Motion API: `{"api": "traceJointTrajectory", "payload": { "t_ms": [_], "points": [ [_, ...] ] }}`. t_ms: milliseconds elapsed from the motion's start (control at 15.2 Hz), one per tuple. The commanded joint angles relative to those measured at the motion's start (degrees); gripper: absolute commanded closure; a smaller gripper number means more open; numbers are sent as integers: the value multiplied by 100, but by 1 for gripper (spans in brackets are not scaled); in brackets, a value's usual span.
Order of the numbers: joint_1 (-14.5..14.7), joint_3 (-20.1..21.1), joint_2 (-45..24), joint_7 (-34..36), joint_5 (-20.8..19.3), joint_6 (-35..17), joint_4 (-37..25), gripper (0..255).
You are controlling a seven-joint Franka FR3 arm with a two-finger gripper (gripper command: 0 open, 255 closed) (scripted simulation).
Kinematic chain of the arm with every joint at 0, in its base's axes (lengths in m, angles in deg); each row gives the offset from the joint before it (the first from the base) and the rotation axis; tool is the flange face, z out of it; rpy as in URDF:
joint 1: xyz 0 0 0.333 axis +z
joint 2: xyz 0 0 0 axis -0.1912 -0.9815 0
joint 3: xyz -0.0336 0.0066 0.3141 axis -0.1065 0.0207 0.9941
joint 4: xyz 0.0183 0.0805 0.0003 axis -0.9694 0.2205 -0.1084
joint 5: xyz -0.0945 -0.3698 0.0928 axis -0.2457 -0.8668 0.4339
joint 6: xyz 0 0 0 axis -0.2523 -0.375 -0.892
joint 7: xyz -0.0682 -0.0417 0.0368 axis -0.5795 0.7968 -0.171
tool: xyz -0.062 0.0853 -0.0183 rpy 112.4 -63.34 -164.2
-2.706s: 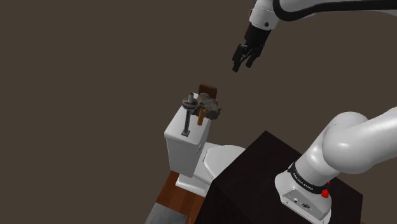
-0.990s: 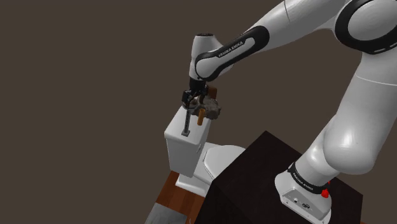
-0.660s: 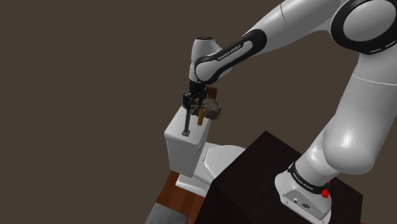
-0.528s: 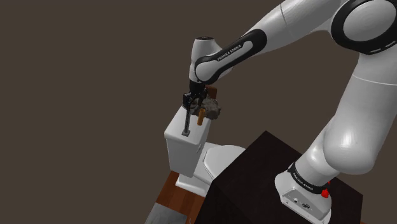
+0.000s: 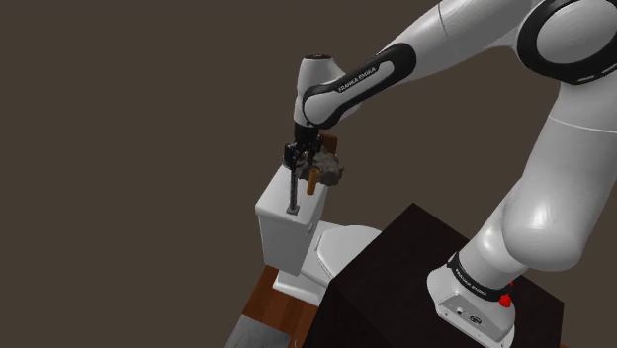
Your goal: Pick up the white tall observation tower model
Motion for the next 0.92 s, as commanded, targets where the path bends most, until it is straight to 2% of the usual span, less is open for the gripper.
{"api": "traceJointTrajectory", "payload": {
  "t_ms": [0, 858],
  "points": [
    [-11, -1, 89, -19, 11, 119, -27, 255],
    [-23, 13, 632, -57, 69, 968, -335, 255]
  ]
}}
